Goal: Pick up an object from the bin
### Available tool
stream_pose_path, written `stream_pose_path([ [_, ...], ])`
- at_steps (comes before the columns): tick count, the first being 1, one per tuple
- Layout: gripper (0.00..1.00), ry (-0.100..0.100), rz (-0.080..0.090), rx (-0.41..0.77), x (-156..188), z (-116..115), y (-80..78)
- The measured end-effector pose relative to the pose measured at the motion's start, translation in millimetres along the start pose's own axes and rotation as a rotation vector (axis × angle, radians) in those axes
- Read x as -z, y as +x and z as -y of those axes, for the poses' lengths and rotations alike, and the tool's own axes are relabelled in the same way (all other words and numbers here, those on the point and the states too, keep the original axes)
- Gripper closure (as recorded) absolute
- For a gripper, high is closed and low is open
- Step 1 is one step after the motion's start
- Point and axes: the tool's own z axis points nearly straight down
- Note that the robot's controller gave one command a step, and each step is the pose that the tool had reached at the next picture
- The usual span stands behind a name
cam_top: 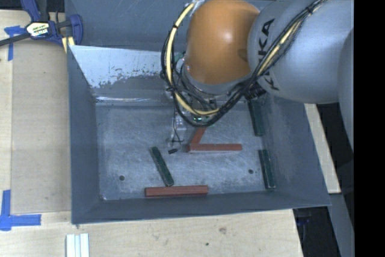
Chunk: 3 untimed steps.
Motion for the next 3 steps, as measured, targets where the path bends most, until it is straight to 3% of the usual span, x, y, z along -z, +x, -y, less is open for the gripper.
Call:
stream_pose_path([
  [1, 0.0, -0.001, 0.007, -0.002, 3.7, 0.3, -1.8],
  [2, 0.0, -0.001, 0.011, 0.093, -41.4, 34.6, -8.0],
  [3, 0.0, 0.001, 0.008, 0.359, -84.8, 34.7, 8.8],
])
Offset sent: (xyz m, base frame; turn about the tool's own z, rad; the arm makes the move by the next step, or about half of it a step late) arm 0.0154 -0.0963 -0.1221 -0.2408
